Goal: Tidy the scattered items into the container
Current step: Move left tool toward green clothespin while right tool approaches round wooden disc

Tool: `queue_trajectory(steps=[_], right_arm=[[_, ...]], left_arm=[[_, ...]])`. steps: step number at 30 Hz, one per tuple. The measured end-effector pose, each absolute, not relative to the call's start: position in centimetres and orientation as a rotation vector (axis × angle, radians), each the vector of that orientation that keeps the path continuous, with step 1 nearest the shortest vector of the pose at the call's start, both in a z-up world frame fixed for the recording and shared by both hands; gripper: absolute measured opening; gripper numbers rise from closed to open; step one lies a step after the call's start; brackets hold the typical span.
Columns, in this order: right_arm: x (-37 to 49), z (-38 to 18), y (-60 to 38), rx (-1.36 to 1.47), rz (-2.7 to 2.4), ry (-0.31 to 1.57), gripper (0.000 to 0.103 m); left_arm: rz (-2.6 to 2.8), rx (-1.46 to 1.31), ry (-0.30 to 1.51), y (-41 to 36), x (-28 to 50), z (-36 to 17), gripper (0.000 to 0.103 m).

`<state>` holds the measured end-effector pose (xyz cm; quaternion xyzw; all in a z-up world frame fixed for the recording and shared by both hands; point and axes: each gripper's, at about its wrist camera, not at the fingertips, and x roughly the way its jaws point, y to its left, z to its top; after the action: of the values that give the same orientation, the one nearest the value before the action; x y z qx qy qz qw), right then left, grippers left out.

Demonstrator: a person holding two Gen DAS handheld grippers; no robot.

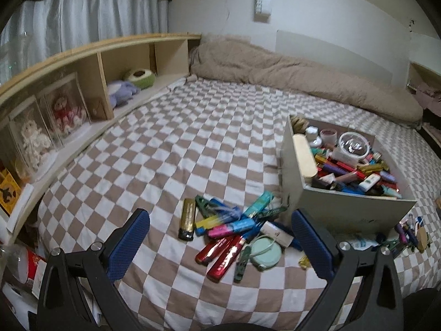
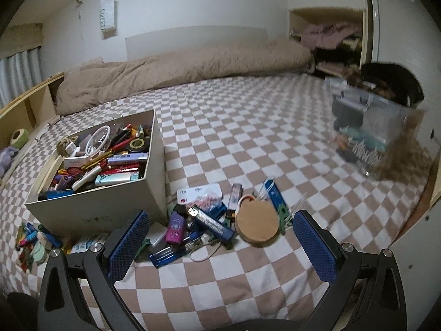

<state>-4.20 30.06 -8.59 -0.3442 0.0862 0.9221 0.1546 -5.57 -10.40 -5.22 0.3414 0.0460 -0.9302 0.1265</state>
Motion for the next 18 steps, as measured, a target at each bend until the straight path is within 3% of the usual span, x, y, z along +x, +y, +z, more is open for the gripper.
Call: queue_trajectory(steps=[14,18], right_arm=[[-6.7,-12.1,32.2,-1.128,2.569,0.347,0.103],[-7.9,-13.3,32.7,-1.174,2.545,0.370,0.103]], left_arm=[[-2.729,1.231,0.220,-9.5,-7.9,-9.6,0.103],[-2.734,1.304,0.269,-9.4,-8.6,-10.1,0.089]])
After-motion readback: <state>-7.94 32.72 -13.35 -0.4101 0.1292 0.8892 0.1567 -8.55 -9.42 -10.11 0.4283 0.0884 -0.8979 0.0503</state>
